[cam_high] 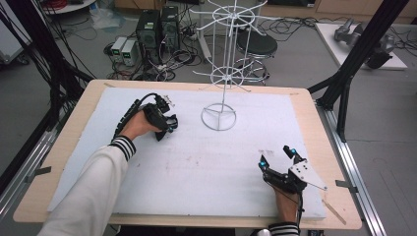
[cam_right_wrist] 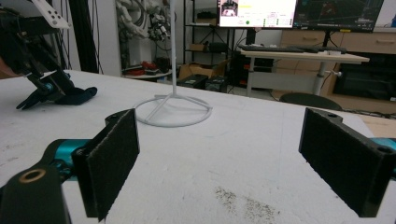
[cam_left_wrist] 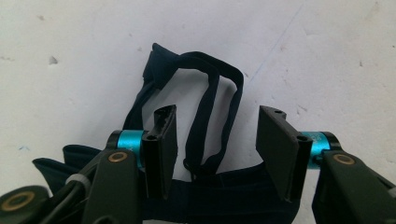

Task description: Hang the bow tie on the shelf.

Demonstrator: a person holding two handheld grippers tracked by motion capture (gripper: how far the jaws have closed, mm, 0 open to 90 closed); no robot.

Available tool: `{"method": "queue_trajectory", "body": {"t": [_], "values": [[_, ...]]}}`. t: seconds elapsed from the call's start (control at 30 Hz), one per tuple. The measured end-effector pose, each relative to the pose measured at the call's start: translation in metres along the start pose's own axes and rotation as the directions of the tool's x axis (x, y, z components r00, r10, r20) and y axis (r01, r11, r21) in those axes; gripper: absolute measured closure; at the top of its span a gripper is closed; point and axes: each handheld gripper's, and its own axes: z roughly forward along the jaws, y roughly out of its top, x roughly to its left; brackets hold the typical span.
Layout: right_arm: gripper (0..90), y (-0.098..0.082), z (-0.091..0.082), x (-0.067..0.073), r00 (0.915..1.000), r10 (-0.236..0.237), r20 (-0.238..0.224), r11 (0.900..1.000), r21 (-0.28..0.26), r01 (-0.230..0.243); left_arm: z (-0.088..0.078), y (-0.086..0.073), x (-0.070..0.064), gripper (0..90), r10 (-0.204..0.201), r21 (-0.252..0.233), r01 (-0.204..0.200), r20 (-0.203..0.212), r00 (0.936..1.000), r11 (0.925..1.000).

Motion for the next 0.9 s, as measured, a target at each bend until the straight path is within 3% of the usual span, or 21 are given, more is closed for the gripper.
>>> {"method": "queue_trajectory", "body": {"t": [0.3,0.47,0.57,0.8,0.9], "values": [[11.4,-0.0001,-0.0004,-0.0001,1.0,0.001,-0.002,1.0,-0.003,-0.001,0.0046,0.0016,-0.0018,57.0,0.0,0.022,0.0,0.013,0.9999,0.9998],[11.4,-0.0002,-0.0004,-0.0008,1.0,0.0,-0.001,1.0,-0.007,0.0,0.0057,0.0018,-0.0021,66.8,0.001,0.041,-0.002,0.014,0.9999,0.9991],[11.4,-0.0003,-0.0006,-0.0007,1.0,0.002,-0.001,1.0,-0.007,-0.002,0.0072,0.0014,-0.0029,69.4,-0.022,0.03,0.022,0.02,0.9996,0.9993],[11.4,-0.0003,-0.0009,-0.001,1.0,0.009,-0.002,1.0,-0.008,-0.009,0.0061,0.0016,-0.0031,81.0,-0.007,0.045,0.007,0.013,0.9999,0.999],[11.4,-0.0003,-0.0009,-0.001,1.0,0.009,-0.003,1.0,-0.008,-0.009,0.005,0.0009,-0.0026,81.7,-0.014,0.036,0.014,0.016,0.9998,0.9992]]}}
